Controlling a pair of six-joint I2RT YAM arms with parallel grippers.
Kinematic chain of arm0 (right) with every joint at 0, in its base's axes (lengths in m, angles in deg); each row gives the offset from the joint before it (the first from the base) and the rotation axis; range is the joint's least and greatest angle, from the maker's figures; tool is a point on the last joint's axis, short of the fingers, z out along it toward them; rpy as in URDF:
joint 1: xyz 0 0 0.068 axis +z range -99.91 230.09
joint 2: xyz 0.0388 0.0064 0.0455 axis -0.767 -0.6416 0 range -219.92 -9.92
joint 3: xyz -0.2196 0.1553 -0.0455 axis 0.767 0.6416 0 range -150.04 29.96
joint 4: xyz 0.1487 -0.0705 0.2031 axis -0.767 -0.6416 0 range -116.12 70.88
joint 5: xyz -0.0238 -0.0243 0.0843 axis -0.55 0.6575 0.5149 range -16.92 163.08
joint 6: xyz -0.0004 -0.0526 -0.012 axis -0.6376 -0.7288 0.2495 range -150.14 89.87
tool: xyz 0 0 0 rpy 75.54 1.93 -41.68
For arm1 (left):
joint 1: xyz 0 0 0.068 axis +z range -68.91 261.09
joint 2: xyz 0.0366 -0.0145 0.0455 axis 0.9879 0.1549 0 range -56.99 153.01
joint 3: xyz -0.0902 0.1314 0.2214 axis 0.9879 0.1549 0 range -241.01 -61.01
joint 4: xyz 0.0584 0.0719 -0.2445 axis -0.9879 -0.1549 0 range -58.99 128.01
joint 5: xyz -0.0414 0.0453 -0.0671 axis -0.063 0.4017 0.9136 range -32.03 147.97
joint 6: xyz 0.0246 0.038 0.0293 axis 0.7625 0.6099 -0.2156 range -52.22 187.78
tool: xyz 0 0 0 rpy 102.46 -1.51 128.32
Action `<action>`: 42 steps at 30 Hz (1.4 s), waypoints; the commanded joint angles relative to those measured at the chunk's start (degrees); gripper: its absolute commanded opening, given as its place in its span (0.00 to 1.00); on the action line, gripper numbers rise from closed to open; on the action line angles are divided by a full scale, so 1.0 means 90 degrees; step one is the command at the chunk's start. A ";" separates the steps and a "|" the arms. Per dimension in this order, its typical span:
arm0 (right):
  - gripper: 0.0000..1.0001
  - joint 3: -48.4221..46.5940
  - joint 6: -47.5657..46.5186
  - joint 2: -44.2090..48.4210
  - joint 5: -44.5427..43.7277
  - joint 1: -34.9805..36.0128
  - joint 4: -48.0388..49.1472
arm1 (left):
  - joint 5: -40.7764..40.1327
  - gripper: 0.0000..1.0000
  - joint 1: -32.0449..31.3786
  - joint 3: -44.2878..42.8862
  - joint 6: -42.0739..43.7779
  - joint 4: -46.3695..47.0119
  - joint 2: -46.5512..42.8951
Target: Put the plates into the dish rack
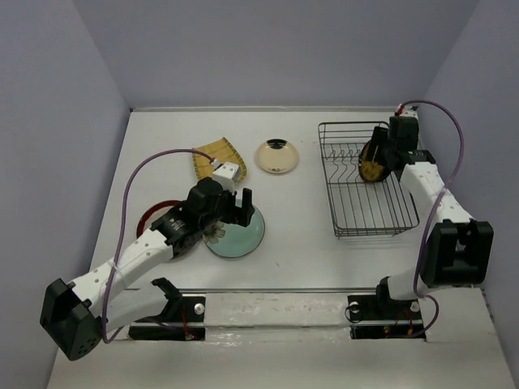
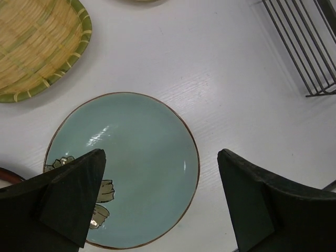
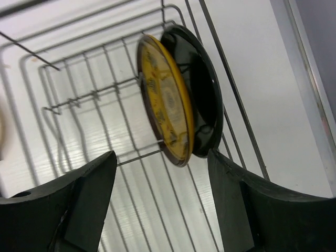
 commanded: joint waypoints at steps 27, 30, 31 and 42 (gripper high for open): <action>0.73 0.2493 0.1687 0.4713 0.2317 0.2194 0.0777 | -0.1287 0.77 0.0490 -0.3387 -0.3172 0.1671 0.5225; 0.73 0.2386 0.1560 0.4831 0.2306 0.2194 0.0533 | -0.1793 0.74 0.0412 -0.3796 -0.3436 0.1554 0.5693; 0.73 0.2376 0.1550 0.4841 0.2326 0.2194 0.0532 | -0.1882 0.73 0.0382 -0.3798 -0.3485 0.1506 0.5792; 0.73 0.2336 0.1355 0.4919 0.2707 0.2194 0.0405 | -0.2274 0.66 0.0353 -0.4315 -0.4042 0.1241 0.6642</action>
